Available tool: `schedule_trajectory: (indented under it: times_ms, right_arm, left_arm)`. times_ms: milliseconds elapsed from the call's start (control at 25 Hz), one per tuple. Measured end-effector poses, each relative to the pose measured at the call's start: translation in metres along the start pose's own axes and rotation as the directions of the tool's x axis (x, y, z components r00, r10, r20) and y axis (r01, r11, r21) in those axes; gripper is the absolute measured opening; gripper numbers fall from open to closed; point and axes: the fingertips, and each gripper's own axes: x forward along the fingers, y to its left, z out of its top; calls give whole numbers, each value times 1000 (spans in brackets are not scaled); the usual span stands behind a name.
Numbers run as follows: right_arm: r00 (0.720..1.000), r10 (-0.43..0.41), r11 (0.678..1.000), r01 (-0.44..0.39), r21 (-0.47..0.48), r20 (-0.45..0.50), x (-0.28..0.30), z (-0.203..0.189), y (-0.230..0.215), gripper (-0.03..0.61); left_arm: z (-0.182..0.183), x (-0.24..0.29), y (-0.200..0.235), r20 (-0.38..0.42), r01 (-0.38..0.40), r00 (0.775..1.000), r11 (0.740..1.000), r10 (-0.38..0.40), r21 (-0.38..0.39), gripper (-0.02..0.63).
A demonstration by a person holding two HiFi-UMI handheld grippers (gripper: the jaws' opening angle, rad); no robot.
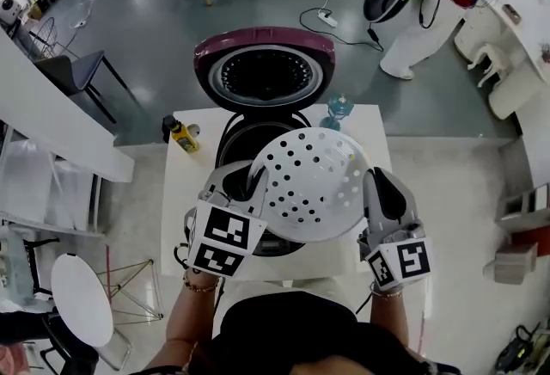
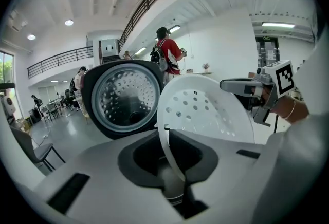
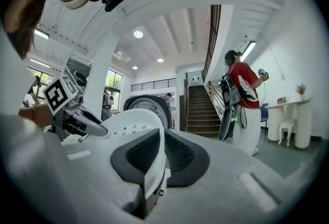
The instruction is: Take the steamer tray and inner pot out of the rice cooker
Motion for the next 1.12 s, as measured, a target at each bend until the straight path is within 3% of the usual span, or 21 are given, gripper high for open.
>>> schedule_trajectory:
  times_ms: [160, 440, 720, 920, 1120]
  right_arm:
    - [999, -24, 1000, 24, -6, -35, -36, 3, -36, 35]
    - [993, -42, 999, 42, 2, -108, -103, -16, -107, 35]
    - [970, -70, 997, 76, 19, -231, -148, -68, -157, 35]
    - [934, -76, 994, 99, 48, -348, -155, -138, -180, 35]
    - [876, -33, 986, 107, 128, -481, -152, -221, -191, 35]
  left_arm:
    - [19, 4, -48, -14, 4, 1000, 999, -4, 36, 44]
    - [25, 30, -147, -50, 52, 997, 998, -51, 33, 51]
    - [-3, 64, -222, -159, 92, 983, 995, -86, 27, 60]
    - [-51, 104, -251, -278, 134, 951, 991, -136, -26, 60]
    - [-114, 150, -267, -412, 155, 893, 984, -179, -91, 60]
